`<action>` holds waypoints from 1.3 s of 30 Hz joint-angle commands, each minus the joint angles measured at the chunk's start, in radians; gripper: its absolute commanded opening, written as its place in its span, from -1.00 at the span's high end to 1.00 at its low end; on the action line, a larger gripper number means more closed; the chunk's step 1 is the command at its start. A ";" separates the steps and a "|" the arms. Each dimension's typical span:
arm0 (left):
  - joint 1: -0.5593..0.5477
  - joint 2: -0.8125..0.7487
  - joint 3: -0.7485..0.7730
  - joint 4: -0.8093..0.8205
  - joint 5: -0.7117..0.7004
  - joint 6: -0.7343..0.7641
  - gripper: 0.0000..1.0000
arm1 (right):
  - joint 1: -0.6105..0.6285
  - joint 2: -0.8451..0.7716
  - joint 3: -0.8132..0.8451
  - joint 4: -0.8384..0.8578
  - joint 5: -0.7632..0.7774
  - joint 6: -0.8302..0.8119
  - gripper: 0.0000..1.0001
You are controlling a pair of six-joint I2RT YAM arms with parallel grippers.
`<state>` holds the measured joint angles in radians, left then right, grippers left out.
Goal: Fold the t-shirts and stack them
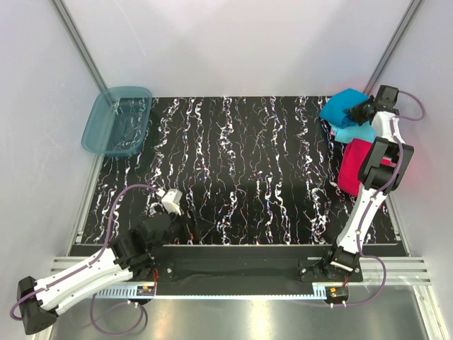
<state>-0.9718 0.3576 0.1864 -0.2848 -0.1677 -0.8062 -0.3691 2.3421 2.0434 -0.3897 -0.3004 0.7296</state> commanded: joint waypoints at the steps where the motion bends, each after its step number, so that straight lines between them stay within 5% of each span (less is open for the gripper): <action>1: -0.004 -0.052 0.050 0.029 0.004 -0.005 -0.96 | 0.004 -0.154 -0.127 0.045 -0.002 0.057 0.95; 6: -0.005 -0.098 0.084 -0.046 0.000 0.001 -0.96 | 0.004 -0.240 -0.267 0.084 0.038 0.090 0.71; 10: -0.007 -0.163 0.068 -0.077 0.000 -0.011 -0.95 | 0.004 -0.276 -0.249 0.086 0.021 0.057 -0.15; 14: -0.007 -0.203 0.039 -0.094 0.002 -0.024 -0.95 | 0.004 -0.331 -0.206 0.094 0.017 0.044 -0.42; 19: -0.008 -0.192 0.028 -0.085 -0.007 -0.025 -0.95 | 0.035 -0.438 -0.141 0.091 0.027 0.040 -0.43; 24: -0.008 -0.135 0.004 -0.027 -0.013 -0.011 -0.96 | 0.113 -0.602 -0.245 0.086 0.001 0.050 -0.44; 34: -0.010 0.135 0.036 0.139 -0.085 0.033 -0.97 | 0.537 -1.026 -0.986 0.500 0.075 0.021 -0.44; 39: -0.013 0.265 0.070 0.202 -0.137 0.061 -0.97 | 0.847 -1.150 -1.230 0.519 0.257 -0.075 -0.45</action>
<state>-0.9798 0.5663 0.1963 -0.1989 -0.2375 -0.7830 0.3531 1.2766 0.8955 0.0311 -0.1833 0.7284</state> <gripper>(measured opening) 0.984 0.721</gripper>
